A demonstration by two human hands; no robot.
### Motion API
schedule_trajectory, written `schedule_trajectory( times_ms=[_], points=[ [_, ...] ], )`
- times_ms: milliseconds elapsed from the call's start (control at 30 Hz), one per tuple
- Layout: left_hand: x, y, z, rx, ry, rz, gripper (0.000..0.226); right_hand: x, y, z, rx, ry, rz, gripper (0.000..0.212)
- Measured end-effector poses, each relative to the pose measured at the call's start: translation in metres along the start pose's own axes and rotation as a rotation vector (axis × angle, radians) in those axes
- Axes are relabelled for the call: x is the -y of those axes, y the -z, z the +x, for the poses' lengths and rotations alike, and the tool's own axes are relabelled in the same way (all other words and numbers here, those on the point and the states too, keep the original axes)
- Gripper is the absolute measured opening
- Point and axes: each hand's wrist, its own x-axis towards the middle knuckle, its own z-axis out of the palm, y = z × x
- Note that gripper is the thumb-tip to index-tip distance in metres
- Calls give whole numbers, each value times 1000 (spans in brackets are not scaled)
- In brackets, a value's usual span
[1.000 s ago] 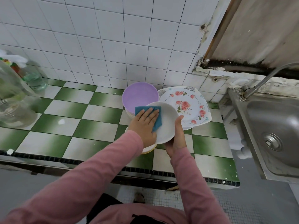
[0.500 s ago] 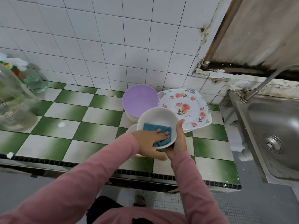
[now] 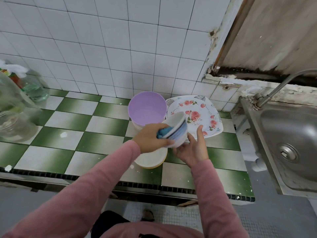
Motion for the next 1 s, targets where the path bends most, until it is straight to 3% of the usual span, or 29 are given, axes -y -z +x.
schedule_trajectory(
  times_ms=[167,300,433,533,633,800,900,1000],
  points=[
    [-10,9,-2,-112,252,-780,38,-21,-6,0,-12,-106,-53,77],
    [-4,9,-1,-117,326,-951,53,-23,-17,-5,79,-94,226,56],
    [14,14,-4,-21,328,-1243,91,-14,-18,-5,71,66,326,30],
    [31,17,-8,-52,334,-1387,94,4,-26,-12,96,199,435,25],
    [33,17,-11,-82,334,-1339,81,21,-35,-19,98,301,451,34],
    [9,23,-2,-368,206,-1260,37,28,-38,-23,-9,452,212,39],
    [-17,15,-1,-455,96,-862,23,17,-49,-29,-51,493,-135,23],
    [-26,-7,1,-320,-130,-389,40,6,-67,-36,-77,527,-382,31]
  ],
)
